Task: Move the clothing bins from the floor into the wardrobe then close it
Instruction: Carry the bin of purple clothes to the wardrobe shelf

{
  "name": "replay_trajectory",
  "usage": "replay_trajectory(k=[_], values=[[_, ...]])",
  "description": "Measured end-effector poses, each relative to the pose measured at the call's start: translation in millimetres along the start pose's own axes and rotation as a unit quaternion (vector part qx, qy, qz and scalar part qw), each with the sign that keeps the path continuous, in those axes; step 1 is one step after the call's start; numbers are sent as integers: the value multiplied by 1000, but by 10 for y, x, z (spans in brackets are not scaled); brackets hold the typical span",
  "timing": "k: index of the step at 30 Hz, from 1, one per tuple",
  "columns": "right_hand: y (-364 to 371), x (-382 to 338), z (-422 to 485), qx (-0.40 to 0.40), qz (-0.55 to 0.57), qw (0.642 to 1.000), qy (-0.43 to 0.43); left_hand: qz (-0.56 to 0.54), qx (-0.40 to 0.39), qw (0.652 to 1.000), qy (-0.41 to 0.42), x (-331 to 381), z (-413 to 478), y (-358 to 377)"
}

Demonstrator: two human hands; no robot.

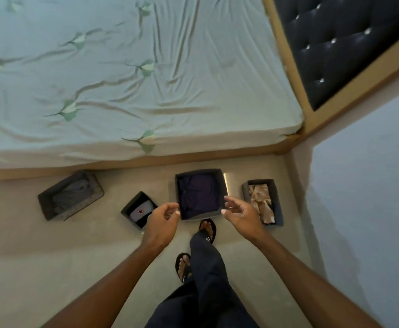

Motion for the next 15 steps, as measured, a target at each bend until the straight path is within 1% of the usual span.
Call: replay_trajectory(k=[3,7,12,15], values=[[148,443,580,-20,-25,999,32,64,-16,997,-25,-160,553,92],[357,1260,1364,-42,-59,994,78,144,-42,986,-67,-505,1478,375],[600,2421,2162,-6,-78,988,132,178,-73,973,-125,-1065,2664,968],[788,3146,2510,0,-139,981,138,193,-88,965,-154,-1468,3324,1392]])
Point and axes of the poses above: each hand's wrist, its own z-axis towards the middle knuckle, its own y-axis out of the palm, x = y × z, the point moved 2 cm from there along z, towards the middle knuckle, and after that the axes turned 12 degrees about -y, right-handed, at the moved point
